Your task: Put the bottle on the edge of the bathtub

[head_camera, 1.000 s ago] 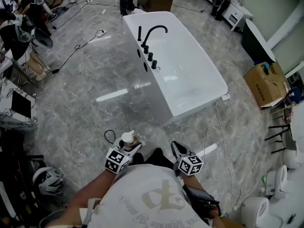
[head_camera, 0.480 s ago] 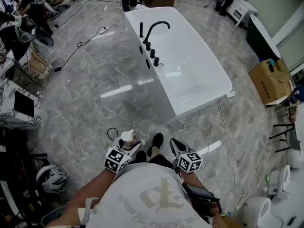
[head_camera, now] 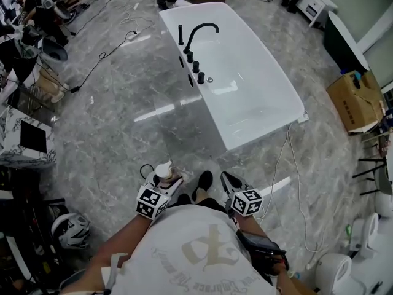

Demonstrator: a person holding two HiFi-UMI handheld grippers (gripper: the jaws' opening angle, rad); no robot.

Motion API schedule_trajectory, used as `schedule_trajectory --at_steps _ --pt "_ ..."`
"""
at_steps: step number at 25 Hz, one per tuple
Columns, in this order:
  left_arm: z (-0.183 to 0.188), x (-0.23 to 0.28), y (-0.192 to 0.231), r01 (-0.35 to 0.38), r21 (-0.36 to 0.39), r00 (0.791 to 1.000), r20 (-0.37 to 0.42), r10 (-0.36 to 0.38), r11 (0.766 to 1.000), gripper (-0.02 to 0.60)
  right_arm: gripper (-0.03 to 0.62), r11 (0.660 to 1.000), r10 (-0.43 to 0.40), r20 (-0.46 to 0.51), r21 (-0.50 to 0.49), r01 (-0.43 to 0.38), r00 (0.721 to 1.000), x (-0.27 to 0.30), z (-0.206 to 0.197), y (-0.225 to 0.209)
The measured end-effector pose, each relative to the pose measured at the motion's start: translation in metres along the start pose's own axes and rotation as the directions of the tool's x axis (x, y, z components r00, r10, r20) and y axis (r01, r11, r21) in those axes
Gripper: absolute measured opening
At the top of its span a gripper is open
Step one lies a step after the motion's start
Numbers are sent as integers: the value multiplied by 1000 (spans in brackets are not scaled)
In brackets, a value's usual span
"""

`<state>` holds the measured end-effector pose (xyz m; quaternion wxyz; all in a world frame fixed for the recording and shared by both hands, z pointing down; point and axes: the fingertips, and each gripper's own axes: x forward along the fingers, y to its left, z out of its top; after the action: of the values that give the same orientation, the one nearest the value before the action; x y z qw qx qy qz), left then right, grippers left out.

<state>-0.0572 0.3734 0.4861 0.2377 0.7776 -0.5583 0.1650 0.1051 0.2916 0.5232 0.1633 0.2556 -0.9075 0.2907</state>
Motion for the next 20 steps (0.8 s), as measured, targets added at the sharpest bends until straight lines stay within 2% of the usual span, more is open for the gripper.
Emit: schedule_trajectory --at_steps 13,20 --pt "51 75 12 15 20 999 -32 -14 1000 230 6 1000 18 -17 23 -18 1000 36 42 -65" --pt "72 107 21 -15 21 999 -52 16 1000 230 6 998 61 -28 7 -61 998 59 68 -93"
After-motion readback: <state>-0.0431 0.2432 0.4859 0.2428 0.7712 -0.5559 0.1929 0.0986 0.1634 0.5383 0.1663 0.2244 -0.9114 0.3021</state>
